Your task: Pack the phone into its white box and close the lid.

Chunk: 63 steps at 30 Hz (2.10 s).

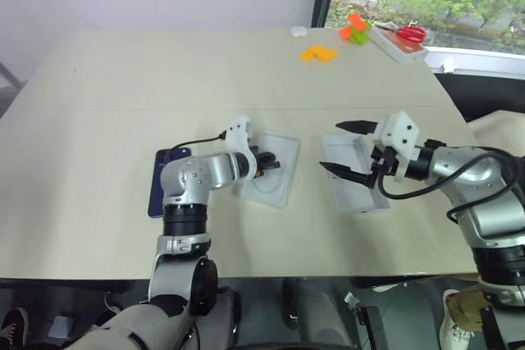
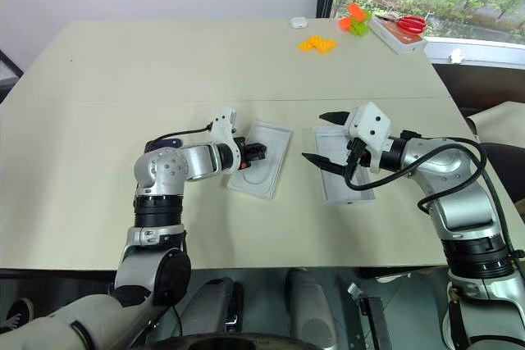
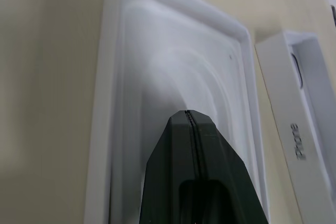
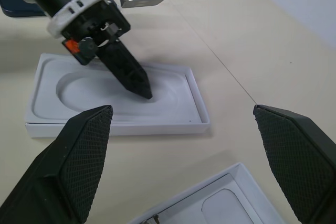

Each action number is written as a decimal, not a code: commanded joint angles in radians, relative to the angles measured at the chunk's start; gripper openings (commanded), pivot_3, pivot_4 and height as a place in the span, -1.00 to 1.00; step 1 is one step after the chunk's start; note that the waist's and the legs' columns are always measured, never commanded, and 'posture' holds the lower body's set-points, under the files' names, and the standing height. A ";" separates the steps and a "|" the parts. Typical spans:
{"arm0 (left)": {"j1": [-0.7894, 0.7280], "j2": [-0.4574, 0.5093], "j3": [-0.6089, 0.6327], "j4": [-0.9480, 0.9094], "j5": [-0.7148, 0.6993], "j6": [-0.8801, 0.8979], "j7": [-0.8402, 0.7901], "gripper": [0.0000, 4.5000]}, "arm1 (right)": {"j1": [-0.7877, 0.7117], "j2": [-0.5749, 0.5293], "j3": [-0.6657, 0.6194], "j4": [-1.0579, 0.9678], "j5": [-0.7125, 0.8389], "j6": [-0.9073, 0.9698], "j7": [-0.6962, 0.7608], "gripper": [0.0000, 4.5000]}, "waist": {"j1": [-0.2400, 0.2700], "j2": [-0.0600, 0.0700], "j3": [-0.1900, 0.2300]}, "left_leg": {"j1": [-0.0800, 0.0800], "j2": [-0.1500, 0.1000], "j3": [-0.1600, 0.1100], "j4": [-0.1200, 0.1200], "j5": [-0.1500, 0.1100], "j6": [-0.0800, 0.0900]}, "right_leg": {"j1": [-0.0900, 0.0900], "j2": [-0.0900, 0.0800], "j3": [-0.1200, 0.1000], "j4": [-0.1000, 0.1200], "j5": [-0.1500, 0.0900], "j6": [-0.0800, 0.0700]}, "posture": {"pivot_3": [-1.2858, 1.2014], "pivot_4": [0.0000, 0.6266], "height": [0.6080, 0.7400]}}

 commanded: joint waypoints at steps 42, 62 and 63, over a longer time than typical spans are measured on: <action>0.006 0.105 -0.168 -0.172 0.022 0.060 -0.145 -0.99 | -0.026 0.006 -0.023 0.009 -0.018 -0.034 -0.025 1.00 | -0.005 0.000 0.000 | 0.012 0.001 0.000 -0.001 -0.002 0.003 | 0.011 0.000 0.000 -0.002 -0.001 0.002 | 0.03 -0.52 1.00; 0.055 0.134 -0.210 -0.184 0.060 0.041 -0.158 -0.99 | -0.030 0.007 -0.019 0.015 -0.021 -0.043 -0.026 1.00 | -0.003 0.000 0.000 | 0.012 0.001 0.000 -0.001 -0.002 0.003 | 0.012 0.000 0.000 -0.002 -0.002 0.002 | 0.03 -0.52 1.00; 0.056 0.145 -0.218 -0.196 0.063 0.041 -0.163 -0.99 | -0.029 0.007 -0.019 0.015 -0.022 -0.044 -0.026 1.00 | -0.003 0.000 0.000 | 0.012 0.001 0.000 -0.001 -0.002 0.003 | 0.012 0.000 0.000 -0.002 -0.002 0.002 | 0.03 -0.52 1.00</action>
